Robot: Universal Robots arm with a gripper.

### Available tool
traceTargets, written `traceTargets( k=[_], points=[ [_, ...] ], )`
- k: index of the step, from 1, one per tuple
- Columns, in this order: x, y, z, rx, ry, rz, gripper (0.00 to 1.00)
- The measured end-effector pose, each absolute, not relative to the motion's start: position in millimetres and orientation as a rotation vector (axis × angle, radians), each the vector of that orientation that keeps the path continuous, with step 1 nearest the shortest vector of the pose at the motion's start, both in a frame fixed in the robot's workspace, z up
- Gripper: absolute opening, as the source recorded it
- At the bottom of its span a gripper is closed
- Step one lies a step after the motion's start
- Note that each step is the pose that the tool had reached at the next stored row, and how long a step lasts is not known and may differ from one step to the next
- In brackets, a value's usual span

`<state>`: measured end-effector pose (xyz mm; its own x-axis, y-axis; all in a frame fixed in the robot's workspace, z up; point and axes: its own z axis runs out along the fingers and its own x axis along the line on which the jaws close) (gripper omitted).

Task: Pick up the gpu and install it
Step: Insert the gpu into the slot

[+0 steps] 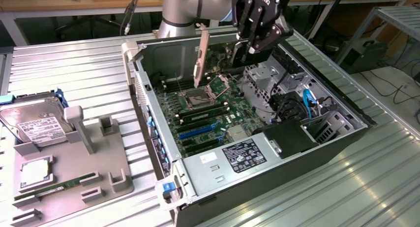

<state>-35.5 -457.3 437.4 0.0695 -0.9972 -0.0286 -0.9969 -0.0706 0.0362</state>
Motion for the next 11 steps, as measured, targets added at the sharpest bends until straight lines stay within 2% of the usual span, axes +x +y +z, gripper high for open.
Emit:
traceTargets(
  k=[4, 11],
  points=[
    [-35.5, -456.3, 417.8, 2.285, -2.147, -0.068, 0.28],
    [-35.5, -456.1, 410.2, 2.283, -2.158, -0.059, 0.28]
  ],
)
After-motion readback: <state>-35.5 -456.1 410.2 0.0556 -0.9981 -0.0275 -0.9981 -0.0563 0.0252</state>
